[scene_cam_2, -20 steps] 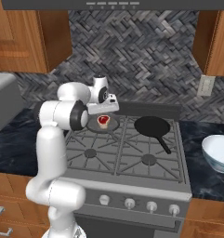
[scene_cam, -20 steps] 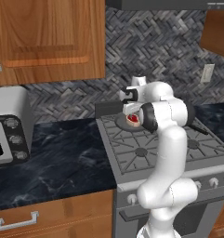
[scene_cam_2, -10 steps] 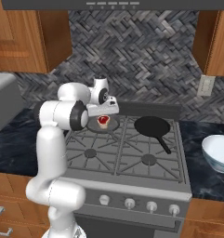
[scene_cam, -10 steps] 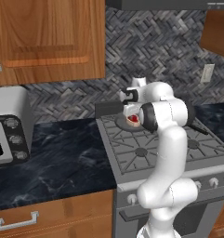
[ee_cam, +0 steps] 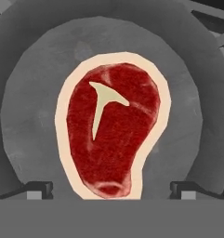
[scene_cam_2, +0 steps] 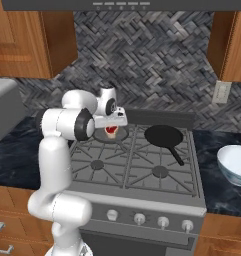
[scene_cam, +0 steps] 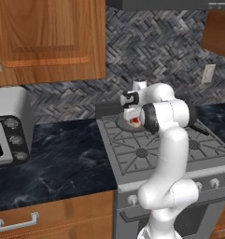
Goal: Place one of the steaks on the plate and the other in the bowl. Then place the bowl in the fridge.
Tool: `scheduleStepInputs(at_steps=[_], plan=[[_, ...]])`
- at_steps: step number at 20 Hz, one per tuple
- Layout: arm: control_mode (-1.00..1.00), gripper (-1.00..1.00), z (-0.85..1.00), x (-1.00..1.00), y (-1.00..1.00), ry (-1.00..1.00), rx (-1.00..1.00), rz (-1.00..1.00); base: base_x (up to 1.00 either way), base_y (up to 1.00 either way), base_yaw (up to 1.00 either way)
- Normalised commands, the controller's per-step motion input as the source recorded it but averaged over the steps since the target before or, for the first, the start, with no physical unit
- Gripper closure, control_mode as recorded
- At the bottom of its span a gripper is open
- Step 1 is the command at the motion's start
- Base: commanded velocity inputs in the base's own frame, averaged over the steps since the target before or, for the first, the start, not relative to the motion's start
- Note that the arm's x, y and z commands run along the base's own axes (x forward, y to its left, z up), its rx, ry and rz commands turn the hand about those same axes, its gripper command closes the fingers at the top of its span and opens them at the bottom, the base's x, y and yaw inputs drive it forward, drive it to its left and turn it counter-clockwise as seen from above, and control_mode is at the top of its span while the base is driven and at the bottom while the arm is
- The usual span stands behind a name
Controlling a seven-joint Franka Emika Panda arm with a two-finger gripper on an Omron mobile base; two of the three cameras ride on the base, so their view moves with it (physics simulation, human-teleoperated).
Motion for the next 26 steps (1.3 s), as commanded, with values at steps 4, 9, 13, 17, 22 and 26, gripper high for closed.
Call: scheduleStepInputs(at_steps=[4, 9, 13, 17, 22, 26], plan=[[-1.0, -1.0, -0.13, 0.0, 0.04, 0.0, 0.0, -0.03, 0.0, 0.0, 0.0], [-1.0, -1.0, -0.19, 0.04, 0.0, 0.0, 0.0, -0.01, 0.0, 0.0, 0.0], [-1.0, -1.0, -0.22, 0.13, 0.0, 0.0, 0.0, 0.0, 0.0, 0.0, 0.0], [-1.0, -1.0, -0.29, 0.03, 0.0, 0.0, 0.0, 0.0, 0.0, 0.0, 0.0], [-1.0, -1.0, -0.16, 0.08, 0.0, 0.0, 0.0, 0.0, 0.0, 0.0, 0.0], [-1.0, 1.0, -0.04, 0.0, 0.0, 0.0, 0.0, 0.0, 0.0, 0.0, 0.0]])
